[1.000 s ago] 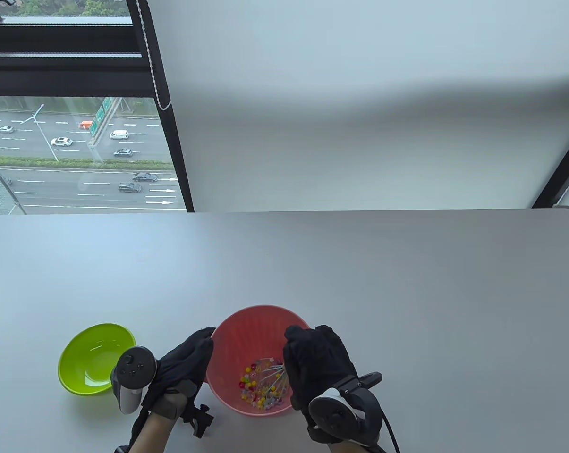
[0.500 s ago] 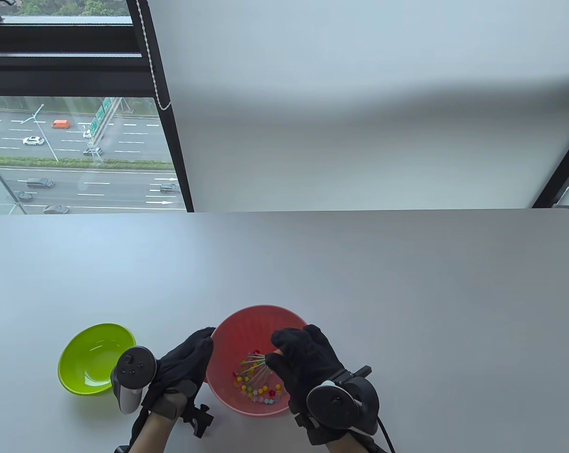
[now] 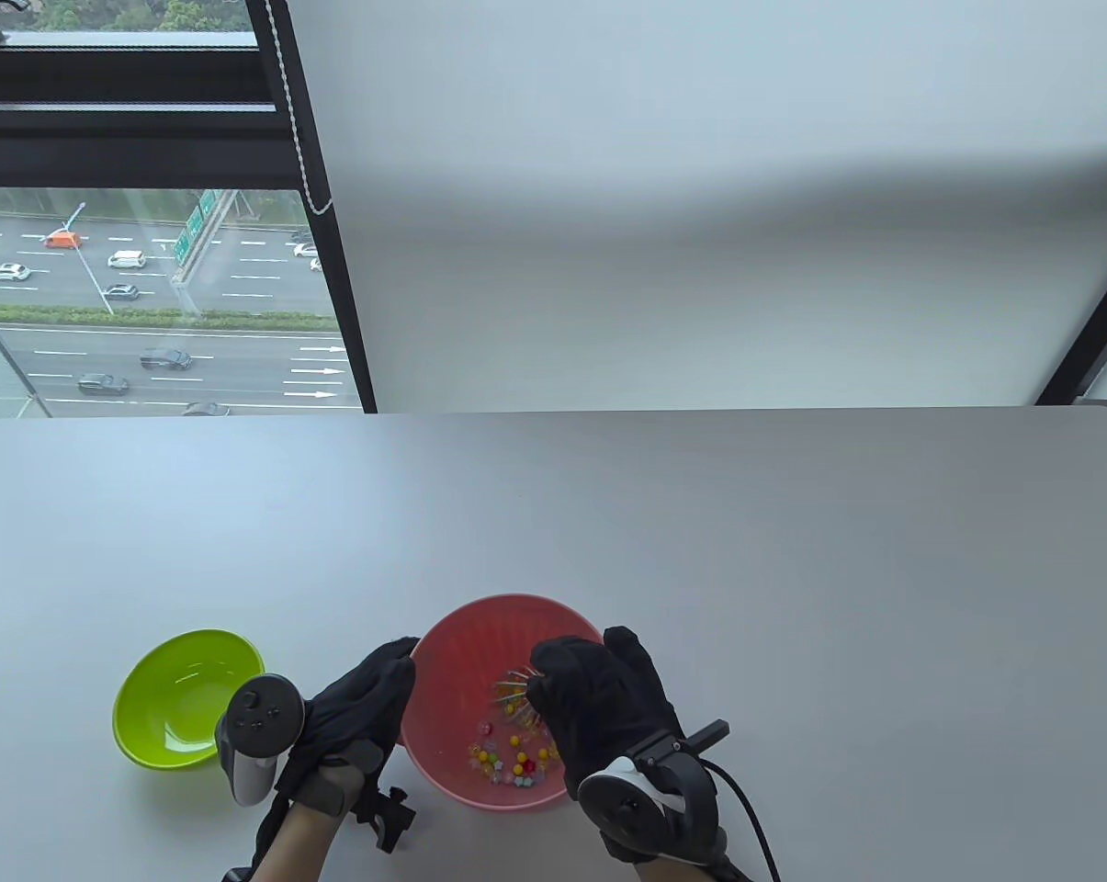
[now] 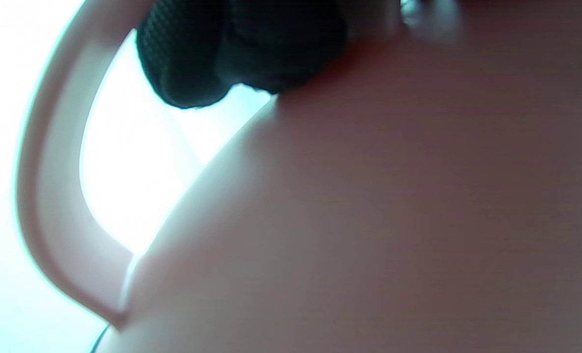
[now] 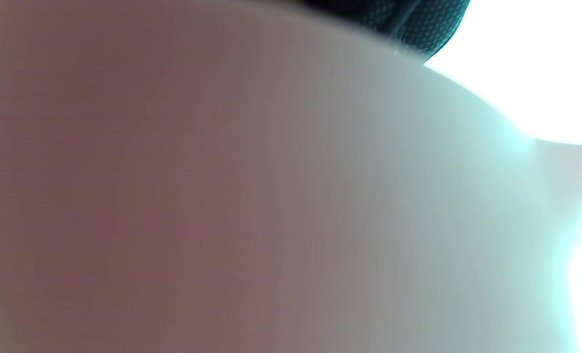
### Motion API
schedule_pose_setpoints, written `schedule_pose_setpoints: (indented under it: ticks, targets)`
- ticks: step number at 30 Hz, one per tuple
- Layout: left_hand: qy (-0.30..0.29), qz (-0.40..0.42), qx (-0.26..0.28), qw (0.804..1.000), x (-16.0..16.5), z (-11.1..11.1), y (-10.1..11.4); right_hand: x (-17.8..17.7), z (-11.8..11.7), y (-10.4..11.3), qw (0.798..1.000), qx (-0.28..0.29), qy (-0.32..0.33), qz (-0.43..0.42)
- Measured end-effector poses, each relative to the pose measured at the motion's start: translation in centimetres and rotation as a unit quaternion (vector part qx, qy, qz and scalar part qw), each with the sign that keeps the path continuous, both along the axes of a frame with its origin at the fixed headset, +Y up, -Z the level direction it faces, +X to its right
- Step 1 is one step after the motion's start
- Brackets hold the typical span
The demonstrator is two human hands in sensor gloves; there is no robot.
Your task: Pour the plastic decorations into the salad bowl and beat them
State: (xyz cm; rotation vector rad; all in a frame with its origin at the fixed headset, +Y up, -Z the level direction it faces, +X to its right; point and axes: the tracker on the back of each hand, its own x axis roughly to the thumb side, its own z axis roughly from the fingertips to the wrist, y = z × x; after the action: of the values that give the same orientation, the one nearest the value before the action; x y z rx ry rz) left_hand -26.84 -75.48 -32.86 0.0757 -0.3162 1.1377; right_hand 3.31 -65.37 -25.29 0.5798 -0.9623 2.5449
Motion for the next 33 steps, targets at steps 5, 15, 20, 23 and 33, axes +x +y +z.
schedule_pose_setpoints:
  ticks: [5, 15, 20, 23, 33]
  targets:
    - [0.000, 0.000, 0.000, 1.000, 0.0, 0.0, 0.0, 0.3, 0.1, 0.1, 1.000, 0.015, -0.010, 0.005]
    - [0.000, 0.000, 0.000, 1.000, 0.0, 0.0, 0.0, 0.8, 0.4, 0.4, 0.999, 0.031, -0.009, -0.020]
    - [0.000, 0.000, 0.000, 1.000, 0.0, 0.0, 0.0, 1.1, 0.5, 0.4, 0.999, 0.026, 0.000, -0.047]
    - [0.000, 0.000, 0.000, 1.000, 0.0, 0.0, 0.0, 1.2, 0.4, 0.4, 0.998, 0.016, 0.009, -0.063]
    - [0.000, 0.000, 0.000, 1.000, 0.0, 0.0, 0.0, 0.8, -0.4, -0.2, 0.991, -0.056, 0.064, -0.102]
